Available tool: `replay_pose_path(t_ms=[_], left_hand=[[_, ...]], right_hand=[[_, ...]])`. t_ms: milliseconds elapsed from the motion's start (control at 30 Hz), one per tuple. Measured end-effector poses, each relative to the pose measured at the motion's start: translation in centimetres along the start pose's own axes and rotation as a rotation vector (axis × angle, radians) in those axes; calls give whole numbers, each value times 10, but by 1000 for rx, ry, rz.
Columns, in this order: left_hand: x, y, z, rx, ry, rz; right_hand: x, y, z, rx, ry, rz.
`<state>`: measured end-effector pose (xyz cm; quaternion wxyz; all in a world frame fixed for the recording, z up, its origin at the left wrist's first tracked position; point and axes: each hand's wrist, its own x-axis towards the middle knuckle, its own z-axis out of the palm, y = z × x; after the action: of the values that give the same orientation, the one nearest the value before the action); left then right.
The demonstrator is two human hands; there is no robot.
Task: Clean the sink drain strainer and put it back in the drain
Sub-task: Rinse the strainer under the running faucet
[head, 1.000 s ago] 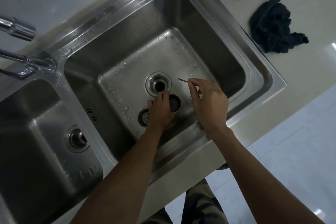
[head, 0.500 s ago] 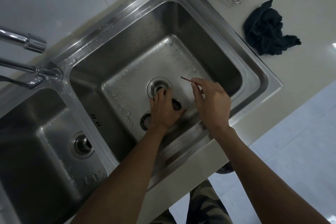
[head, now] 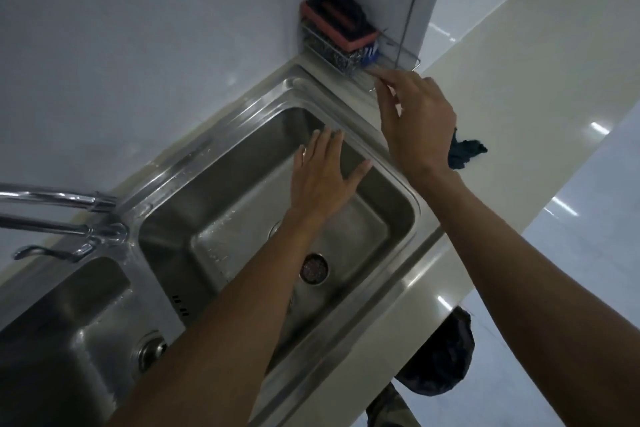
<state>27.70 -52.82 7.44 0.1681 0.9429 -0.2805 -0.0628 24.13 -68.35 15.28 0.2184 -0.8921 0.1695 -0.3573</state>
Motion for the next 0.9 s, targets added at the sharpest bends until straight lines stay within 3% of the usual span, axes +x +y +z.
replay_pose_path(t_ms=[100,400,900], left_hand=[[17,13,-14,30,-19,24],[22,5,-16,160,-38,36],[4,-15,-9,140,-81,-38]], right_hand=[[30,13,1,-42,18,2],[38,61,57,-222,-270,25],[41,75,72,-249,-299,-3]])
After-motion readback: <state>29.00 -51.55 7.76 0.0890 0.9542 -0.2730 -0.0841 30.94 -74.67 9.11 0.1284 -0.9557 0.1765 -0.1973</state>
